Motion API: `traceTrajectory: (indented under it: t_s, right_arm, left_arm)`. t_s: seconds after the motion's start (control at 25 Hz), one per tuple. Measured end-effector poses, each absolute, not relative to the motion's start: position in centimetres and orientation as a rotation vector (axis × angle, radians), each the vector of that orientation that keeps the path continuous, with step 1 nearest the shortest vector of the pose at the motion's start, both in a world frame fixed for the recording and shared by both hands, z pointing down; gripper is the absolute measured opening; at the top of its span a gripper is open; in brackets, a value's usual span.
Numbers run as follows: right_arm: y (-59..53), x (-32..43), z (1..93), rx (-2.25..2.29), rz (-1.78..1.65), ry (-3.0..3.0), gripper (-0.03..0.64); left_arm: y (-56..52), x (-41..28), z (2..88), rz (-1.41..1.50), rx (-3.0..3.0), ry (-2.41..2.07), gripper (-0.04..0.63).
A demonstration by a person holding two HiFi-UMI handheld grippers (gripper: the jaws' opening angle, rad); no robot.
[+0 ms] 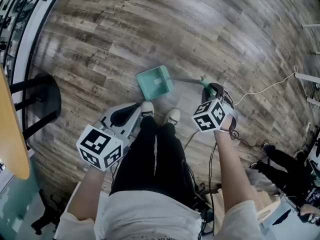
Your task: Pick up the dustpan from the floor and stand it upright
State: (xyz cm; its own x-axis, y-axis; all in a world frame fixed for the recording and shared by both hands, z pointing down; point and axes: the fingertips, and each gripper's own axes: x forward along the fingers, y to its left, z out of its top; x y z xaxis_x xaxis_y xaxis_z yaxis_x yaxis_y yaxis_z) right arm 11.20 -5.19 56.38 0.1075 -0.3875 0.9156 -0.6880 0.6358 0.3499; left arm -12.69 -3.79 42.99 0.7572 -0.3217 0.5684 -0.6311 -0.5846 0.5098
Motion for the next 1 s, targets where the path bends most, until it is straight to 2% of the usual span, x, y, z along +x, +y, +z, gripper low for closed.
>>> traceTrajectory:
  t_s: [0.24,0.68,1.0]
  right_arm:
    - [-4.8,9.2,56.0,0.915,0.321,-1.551,0.115]
    - [-3.6,6.3,55.0,0.871,0.646,-1.708,0.117]
    - [-3.3,4.2,54.1,0.925,0.827,-1.783,0.069]
  left_arm:
    - [-2.8,-12.5,42.6,0.551,2.229,-0.687,0.025]
    - [-1.4,-12.7,41.2,0.516,2.230,-0.709,0.025]
    - [-0.4,-13.0,40.5,0.495,2.210,-0.721,0.026]
